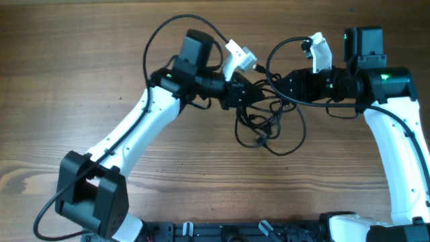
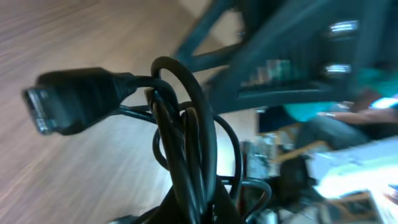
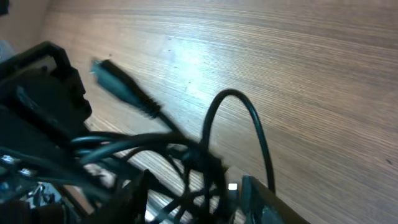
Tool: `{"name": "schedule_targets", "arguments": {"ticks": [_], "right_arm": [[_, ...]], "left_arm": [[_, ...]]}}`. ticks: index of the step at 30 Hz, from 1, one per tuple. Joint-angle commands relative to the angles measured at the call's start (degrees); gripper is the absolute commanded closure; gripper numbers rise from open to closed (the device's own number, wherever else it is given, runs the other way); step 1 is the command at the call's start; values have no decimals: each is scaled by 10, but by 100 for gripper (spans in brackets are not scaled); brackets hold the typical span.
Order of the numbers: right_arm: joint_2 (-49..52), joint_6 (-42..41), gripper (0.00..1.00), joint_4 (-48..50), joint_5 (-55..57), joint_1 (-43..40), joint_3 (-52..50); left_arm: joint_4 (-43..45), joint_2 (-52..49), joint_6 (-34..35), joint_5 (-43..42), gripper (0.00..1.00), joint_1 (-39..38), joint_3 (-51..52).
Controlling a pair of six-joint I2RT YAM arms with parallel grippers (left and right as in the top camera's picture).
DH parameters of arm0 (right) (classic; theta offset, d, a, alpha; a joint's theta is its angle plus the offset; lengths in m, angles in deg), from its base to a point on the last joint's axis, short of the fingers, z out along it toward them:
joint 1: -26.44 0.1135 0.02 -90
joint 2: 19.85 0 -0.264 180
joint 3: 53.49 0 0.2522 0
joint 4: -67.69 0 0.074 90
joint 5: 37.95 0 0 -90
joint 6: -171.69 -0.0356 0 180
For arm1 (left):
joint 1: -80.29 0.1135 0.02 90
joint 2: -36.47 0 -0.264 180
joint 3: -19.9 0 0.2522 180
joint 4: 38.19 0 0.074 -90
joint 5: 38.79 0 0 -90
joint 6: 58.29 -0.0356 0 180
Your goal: Untangle cables
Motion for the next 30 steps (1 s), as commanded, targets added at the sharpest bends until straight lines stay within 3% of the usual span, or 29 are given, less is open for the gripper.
{"name": "schedule_targets", "arguments": {"ticks": [1,5,17,20,23,26,30], "right_arm": [[4,22,53,0,-35,-2,6],[4,16,56,-2,-36,-2,6],[33,-10,69,16,-65,38,6],[51,-26,78,29,-63,56,6],[55,-106,95,41,6,53,6],[44,-148,96,38,54,39,6],[-1,-150,96,5,64,0,6]], "left_arm": [[3,5,-19,-151,96,27,-2],[3,5,-18,-210,96,47,-2],[18,5,6,-223,96,48,-2],[28,5,14,-223,96,46,-2],[29,5,14,-210,96,50,-2],[29,5,77,-110,96,59,-2],[15,5,291,234,96,82,-2]]}}
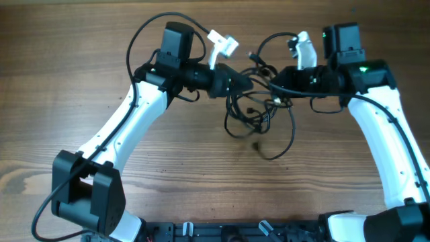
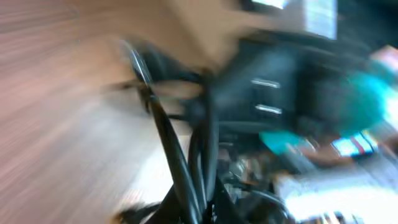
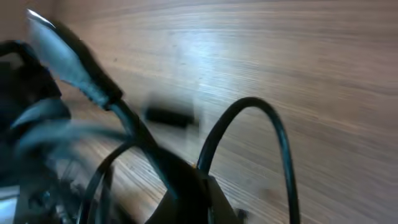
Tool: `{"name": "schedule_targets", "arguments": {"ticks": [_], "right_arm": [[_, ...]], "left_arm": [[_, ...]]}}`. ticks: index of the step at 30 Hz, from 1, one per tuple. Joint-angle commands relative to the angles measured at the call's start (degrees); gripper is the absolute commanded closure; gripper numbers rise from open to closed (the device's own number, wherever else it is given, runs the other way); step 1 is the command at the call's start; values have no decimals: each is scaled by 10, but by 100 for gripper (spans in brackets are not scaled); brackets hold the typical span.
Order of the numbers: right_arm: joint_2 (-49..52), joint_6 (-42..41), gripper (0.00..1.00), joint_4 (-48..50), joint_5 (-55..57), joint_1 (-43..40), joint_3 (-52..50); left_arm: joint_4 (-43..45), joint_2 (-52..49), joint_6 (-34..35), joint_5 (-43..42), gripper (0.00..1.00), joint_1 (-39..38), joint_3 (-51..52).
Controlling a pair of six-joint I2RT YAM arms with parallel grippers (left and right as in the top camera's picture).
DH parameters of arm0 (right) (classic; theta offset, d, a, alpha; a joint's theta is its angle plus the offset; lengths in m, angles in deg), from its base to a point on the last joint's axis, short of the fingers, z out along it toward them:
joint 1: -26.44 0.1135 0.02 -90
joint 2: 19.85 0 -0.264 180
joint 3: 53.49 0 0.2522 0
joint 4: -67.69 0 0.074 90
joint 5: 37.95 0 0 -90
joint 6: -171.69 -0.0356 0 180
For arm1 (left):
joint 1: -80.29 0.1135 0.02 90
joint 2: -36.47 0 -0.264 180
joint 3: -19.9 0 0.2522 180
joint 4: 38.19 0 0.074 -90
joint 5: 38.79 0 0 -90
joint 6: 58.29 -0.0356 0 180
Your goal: Untangle cables
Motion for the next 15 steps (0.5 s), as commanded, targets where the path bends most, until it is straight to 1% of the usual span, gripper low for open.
{"name": "schedule_targets", "arguments": {"ticks": [1,4,8,9,10,12,15], "right_arm": [[-49,-30,96,-30,58,-44,6],[-66,-19,96,-62,53,-75,6],[-71,71,96,-100,-52,-88,6],[-71,115,96,-109,-104,-88,6],[-71,214,96,-134,-225,-88,6],[-71,240,96,-139,-260,-88,6],[-71,244,96,-130,-292,-88,6]], "left_arm": [[-5,5,172,285,96,28,-2],[-5,5,187,359,96,29,-2],[-16,5,187,393,96,29,-2],[-21,5,187,406,96,29,-2],[-37,5,187,438,95,29,-2],[-47,5,186,449,93,29,-2],[-66,5,185,450,92,29,-2]]}}
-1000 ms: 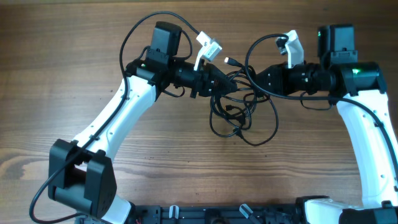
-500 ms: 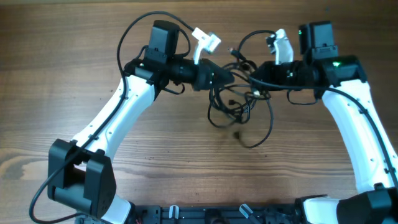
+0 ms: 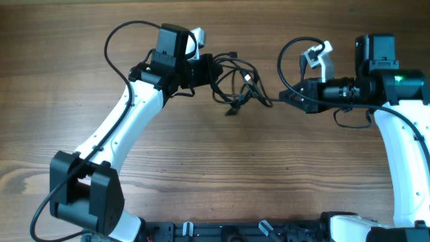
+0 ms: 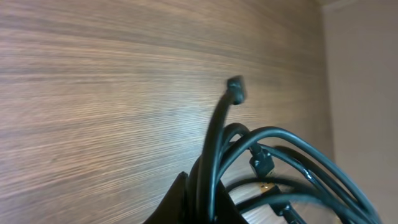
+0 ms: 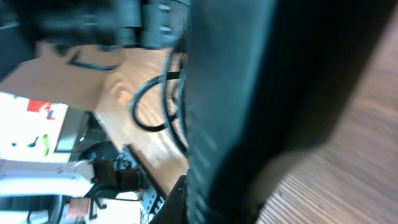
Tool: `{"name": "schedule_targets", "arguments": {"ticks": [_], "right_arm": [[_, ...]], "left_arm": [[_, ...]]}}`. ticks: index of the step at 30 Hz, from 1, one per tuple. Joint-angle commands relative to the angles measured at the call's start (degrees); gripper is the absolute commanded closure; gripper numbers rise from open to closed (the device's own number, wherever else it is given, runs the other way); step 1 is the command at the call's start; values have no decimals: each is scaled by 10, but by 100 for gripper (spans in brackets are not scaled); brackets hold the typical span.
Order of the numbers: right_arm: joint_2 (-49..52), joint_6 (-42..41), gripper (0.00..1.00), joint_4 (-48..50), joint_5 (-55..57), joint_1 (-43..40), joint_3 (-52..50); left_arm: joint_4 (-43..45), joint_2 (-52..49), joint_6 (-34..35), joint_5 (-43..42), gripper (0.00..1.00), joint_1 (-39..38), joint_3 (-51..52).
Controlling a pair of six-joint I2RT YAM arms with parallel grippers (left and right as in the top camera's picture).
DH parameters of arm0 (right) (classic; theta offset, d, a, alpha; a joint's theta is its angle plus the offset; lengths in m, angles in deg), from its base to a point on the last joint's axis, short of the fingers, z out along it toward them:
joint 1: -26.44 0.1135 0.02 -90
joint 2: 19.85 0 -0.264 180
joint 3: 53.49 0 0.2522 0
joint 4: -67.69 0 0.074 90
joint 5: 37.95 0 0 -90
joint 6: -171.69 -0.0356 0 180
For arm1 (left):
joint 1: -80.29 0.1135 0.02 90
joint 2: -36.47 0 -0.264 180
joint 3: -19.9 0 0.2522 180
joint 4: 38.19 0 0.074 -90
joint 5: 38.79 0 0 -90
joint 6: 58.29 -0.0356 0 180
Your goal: Untangle cables
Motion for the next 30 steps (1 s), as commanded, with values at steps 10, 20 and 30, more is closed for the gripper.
{"name": "schedule_targets", "arguments": {"ticks": [10,20,30], "right_arm": [[-18,-354,96,61,452,-9,6],[28,-228,92,48,393,-9,6],[24,-114,46,49,186,-9,76]], "left_arm": [[15,4,-3,-56,96,13,-1],[425,4,158,-399,96,40,-1],[447,3,206,-425,96,38,-1]]}}
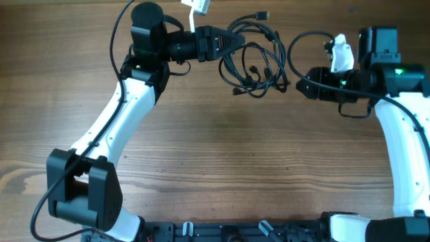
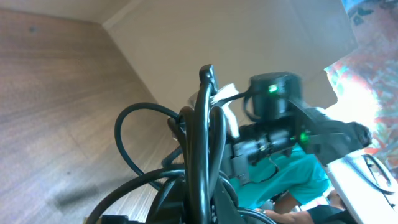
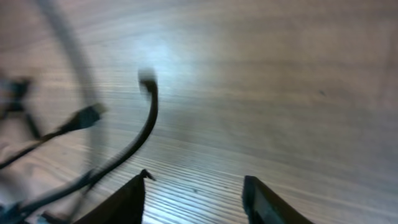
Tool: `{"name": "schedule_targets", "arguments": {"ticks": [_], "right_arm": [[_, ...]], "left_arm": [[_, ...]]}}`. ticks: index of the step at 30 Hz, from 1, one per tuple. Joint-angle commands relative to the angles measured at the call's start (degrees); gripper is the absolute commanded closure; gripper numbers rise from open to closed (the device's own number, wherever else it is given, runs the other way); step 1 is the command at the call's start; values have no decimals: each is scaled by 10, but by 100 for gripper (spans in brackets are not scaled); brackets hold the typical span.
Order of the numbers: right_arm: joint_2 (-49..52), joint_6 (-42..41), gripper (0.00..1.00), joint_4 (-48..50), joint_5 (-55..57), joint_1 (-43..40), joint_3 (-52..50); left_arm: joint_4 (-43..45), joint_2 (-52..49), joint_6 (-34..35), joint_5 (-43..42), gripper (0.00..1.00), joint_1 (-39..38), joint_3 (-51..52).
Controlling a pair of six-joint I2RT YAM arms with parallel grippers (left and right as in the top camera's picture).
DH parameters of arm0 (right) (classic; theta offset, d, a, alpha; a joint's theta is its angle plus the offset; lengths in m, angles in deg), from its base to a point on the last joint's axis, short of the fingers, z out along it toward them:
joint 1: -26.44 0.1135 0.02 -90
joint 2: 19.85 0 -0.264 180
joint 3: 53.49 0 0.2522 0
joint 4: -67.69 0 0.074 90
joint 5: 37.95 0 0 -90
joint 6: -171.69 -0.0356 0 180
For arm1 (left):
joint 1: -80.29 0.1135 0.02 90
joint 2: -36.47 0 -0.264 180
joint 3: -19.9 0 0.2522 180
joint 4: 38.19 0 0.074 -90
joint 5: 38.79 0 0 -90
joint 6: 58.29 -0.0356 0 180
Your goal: Untangle cables
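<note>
A tangle of black cables (image 1: 255,57) hangs from my left gripper (image 1: 225,42), which is shut on several strands at the far side of the table. In the left wrist view the strands (image 2: 200,124) rise out of the shut gripper (image 2: 202,193). Loose plug ends (image 1: 236,90) dangle below the bundle. My right gripper (image 1: 300,86) stands to the right of the tangle, apart from it. Its fingers (image 3: 127,200) are open with bare wood between them, and a blurred cable end (image 3: 149,93) lies ahead of the right gripper (image 3: 194,196).
The wooden table (image 1: 215,161) stretches toward the arm bases (image 1: 87,202) at the near edge. A wall runs along the far table edge (image 2: 112,22). A person in teal (image 2: 292,180) shows beyond the right arm (image 2: 273,106).
My right gripper was shut on a cable strand stretched from the tangle; now it is open and holds nothing. My left gripper has moved farther back and right with the bundle.
First both grippers were shut on the tangle, close together at mid-table. Then they held it farther back. Then they stood wide apart, the bundle at the left one and one strand stretched to the right. Now only the left holds it.
</note>
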Motion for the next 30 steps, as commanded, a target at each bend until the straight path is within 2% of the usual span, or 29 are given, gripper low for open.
{"name": "schedule_targets", "arguments": {"ticks": [1,6,11,20,26,30], "right_arm": [[-8,29,45,7,-91,-1,60],[-41,18,44,40,-121,-1,75],[-45,-7,44,47,-135,5,74],[-44,83,49,72,-150,78,74],[-24,103,50,76,-117,108,63],[23,102,54,66,-68,126,60]], "left_arm": [[-9,10,9,-18,96,1,-9],[-35,9,-47,-19,96,-8,-9],[-50,9,-60,-6,96,-21,-9],[-95,9,-61,16,96,-29,-9],[-114,9,-47,17,96,-29,-9],[-112,10,-26,10,96,-28,-9]]}}
